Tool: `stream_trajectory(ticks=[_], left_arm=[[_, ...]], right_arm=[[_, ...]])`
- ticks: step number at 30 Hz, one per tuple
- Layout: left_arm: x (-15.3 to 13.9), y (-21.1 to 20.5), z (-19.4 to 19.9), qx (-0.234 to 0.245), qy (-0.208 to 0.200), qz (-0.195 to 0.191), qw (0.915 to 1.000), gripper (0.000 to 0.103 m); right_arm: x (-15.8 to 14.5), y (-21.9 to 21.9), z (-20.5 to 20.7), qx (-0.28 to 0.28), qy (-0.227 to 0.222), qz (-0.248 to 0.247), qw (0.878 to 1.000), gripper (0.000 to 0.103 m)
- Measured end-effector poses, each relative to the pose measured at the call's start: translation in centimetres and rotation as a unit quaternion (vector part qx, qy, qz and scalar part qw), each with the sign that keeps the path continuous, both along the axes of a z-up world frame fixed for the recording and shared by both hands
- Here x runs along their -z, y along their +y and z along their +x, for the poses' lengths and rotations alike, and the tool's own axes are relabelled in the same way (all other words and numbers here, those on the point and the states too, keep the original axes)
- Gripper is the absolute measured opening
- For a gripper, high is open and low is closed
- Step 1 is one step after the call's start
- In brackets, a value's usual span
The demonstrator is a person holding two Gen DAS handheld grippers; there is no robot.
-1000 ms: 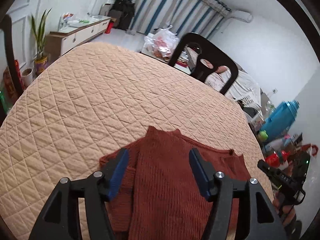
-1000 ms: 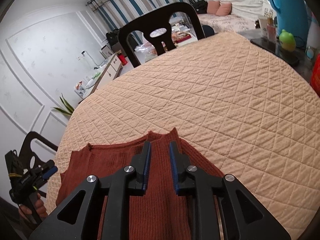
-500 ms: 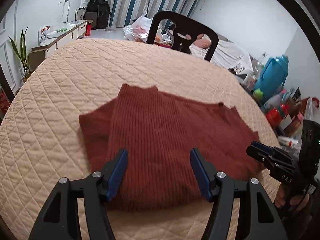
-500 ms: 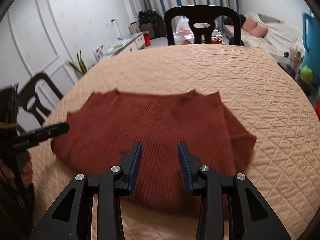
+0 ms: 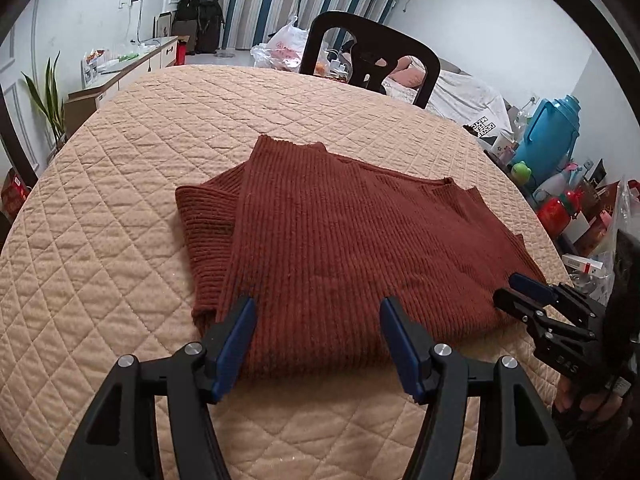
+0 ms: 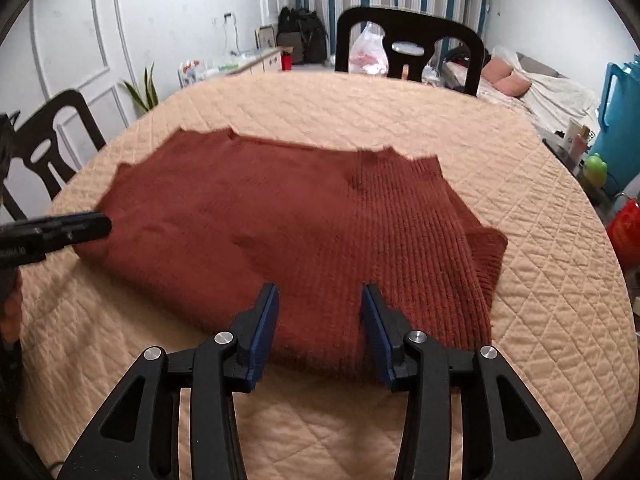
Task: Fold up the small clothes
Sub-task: 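Move both tools to the side edge of the folded sweater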
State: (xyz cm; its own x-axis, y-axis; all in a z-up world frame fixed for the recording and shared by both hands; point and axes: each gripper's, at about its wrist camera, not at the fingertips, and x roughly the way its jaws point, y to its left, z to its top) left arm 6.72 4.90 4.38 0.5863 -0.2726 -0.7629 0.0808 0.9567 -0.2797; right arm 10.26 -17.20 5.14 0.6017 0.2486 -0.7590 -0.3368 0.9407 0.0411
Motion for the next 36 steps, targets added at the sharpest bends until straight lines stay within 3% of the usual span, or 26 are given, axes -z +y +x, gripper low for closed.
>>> stream_trajectory(ticks=[3, 8, 14, 18, 23, 28, 30, 34, 36], left_arm=[[0.3, 0.4, -0.2, -0.004, 0.007, -0.007, 0.9999, 0.067], [0.6, 1.4, -0.7, -0.004, 0.013, -0.015, 0.9998, 0.067], [0.0, 2.3, -1.5, 0.0, 0.009, -0.014, 0.9999, 0.067], [0.2, 3.6, -1.7, -0.018, 0.014, -0.009, 0.9997, 0.067], [-0.1, 6.4, -1.9, -0.038, 0.006, -0.024, 0.999, 0.069], [-0.7, 8.9, -0.4, -0.049, -0.003, -0.068, 0.9965, 0.075], [-0.8, 9.5, 0.3, -0.05, 0.0, -0.066, 0.9965, 0.075], [-0.9, 10.0, 1.4, -0.035, 0.003, -0.065, 0.9973, 0.076], [-0.8, 10.2, 1.6, -0.027, 0.007, -0.067, 0.9973, 0.078]], right_arm=[[0.0, 1.5, -0.6, -0.032, 0.001, 0.007, 0.999, 0.045], [1.5, 2.9, -1.0, -0.042, 0.009, -0.043, 0.998, 0.046], [-0.4, 4.4, -1.2, -0.052, -0.01, -0.023, 0.998, 0.046], [0.6, 6.6, -0.6, -0.07, 0.001, -0.036, 0.997, 0.046], [1.2, 7.1, -0.9, -0.073, 0.013, -0.063, 0.995, 0.046], [-0.7, 8.3, -1.9, -0.099, -0.017, -0.044, 0.994, 0.046], [-1.1, 9.2, -2.3, -0.114, -0.024, -0.033, 0.993, 0.047], [-1.2, 12.3, -3.1, -0.168, -0.039, -0.022, 0.985, 0.06], [-0.9, 13.9, -3.3, -0.191, -0.043, -0.017, 0.981, 0.06]])
